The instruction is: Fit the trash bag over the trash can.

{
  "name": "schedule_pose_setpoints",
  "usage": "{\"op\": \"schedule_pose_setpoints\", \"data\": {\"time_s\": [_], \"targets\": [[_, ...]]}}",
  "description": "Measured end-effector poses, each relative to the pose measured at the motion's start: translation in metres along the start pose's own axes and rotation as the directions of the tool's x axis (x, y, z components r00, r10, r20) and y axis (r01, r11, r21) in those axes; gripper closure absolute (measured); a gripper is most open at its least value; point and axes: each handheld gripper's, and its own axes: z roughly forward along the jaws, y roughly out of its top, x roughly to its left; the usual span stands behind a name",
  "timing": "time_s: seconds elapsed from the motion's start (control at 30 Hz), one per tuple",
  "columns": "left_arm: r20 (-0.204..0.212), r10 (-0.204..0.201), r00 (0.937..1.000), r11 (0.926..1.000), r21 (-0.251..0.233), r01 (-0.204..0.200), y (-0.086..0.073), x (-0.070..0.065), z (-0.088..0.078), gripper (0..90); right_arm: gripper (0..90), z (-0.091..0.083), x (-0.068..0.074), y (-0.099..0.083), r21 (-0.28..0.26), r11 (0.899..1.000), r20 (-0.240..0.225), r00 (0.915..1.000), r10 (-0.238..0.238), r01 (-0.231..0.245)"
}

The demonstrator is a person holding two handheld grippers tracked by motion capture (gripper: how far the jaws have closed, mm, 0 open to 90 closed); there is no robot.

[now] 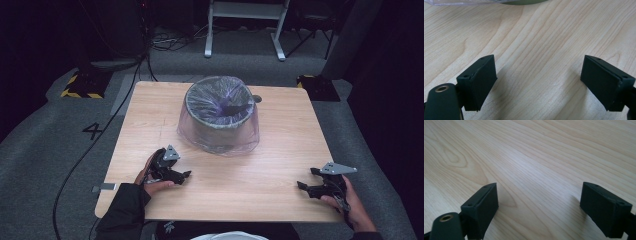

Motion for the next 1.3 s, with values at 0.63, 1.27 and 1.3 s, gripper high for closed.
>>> {"op": "schedule_pose_setpoints", "data": {"time_s": [0.63, 1.27, 1.3], "targets": [[-0.005, 0.001, 1.0, 1.0, 0.002, -0.001, 0.0, 0.0, 0.0, 12.7, 11.4, -0.009, -0.017, -0.009, 0.003, 0.998, 0.07, 0.9957, 0.061, -0.061], [-0.002, 0.0, 1.0, 1.0, 0.002, 0.0, 0.001, 0.0, 0.0, 12.6, 10.5, -0.009, -0.018, -0.009, 0.004, 0.998, 0.074, 0.9952, 0.063, -0.064], [-0.001, 0.0, 1.0, 1.0, 0.002, 0.0, 0.001, 0.0, 0.0, 12.5, 10.5, -0.009, -0.018, -0.009, 0.004, 0.998, 0.074, 0.9953, 0.063, -0.064]]}}
